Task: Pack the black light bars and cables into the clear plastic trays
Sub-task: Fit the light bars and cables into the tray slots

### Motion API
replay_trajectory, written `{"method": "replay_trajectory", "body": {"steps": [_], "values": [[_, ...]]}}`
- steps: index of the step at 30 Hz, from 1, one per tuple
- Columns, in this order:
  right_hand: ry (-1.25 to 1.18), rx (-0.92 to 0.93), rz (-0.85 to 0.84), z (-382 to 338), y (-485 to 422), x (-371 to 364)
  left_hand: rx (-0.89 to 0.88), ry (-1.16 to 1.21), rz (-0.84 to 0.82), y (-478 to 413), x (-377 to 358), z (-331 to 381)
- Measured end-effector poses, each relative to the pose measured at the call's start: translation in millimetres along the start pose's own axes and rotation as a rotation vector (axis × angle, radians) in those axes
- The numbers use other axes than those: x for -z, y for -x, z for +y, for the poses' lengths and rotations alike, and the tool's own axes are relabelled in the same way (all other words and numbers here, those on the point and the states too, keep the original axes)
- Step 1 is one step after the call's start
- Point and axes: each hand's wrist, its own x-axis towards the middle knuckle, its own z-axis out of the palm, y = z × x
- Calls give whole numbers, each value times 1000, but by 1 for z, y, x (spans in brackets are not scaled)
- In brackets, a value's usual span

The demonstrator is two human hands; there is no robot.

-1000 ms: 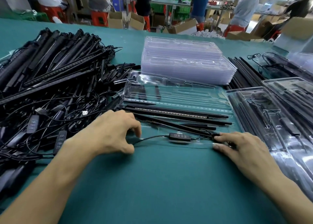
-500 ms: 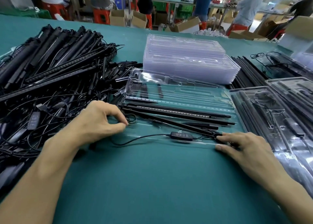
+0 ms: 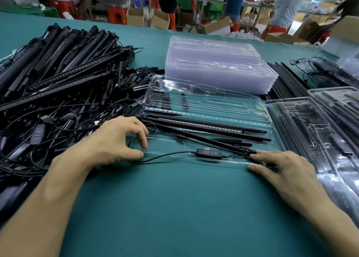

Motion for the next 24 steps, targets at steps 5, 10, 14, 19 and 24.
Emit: {"method": "replay_trajectory", "body": {"steps": [5,10,14,19,24], "values": [[-12,-1,-6,0,0,-1,-9,-1,-47,1,-2,3],[70,-12,-49,-2,0,2,-108,-256,118,1,-21,15],[155,-33,-119,-7,-3,6,-169,-303,53,-3,-28,17],[229,-31,-134,-18,-3,1,-68,-120,20,0,-21,14],[254,-25,-119,-17,-2,-3,39,88,128,1,-9,4]]}}
